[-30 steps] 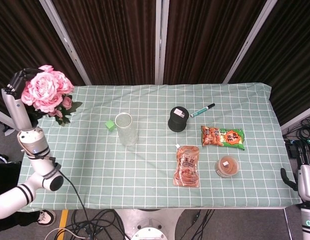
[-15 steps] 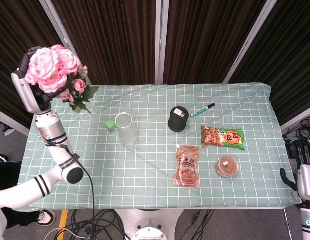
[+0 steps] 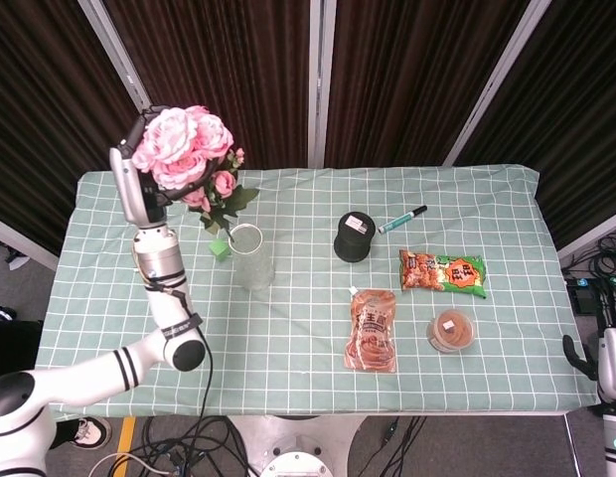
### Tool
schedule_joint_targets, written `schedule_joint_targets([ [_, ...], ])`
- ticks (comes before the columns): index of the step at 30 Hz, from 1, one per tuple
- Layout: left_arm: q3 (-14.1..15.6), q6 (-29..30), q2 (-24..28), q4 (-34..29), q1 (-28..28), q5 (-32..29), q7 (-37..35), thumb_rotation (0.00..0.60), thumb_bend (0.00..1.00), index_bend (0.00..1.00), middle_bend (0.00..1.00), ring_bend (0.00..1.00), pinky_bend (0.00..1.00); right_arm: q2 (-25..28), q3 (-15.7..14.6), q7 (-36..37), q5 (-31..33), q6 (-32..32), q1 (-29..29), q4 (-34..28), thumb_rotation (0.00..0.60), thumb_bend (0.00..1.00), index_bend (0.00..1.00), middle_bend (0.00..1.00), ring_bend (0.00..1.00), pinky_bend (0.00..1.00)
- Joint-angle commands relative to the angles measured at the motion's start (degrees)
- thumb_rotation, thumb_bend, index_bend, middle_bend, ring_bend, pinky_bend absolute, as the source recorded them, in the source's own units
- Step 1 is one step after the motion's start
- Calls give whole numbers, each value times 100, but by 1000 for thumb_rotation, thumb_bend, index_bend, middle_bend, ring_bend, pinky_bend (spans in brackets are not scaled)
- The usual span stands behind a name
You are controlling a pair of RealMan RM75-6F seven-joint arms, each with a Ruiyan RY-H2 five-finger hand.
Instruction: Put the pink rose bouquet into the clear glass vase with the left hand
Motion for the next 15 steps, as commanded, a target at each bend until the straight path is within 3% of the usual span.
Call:
schedule_joint_targets([
  [1,31,-30,-163,201,-142,45,-84,600,176,493,444,431,538,4,-2,11,24,-16,-9,0,600,270,0,0,0,0],
  [15,213,-218,-821,1636,-482,109,-701,600,176,494,444,431,536,4,9,122,97,-39,-48,104,600,273,0,0,0,0],
])
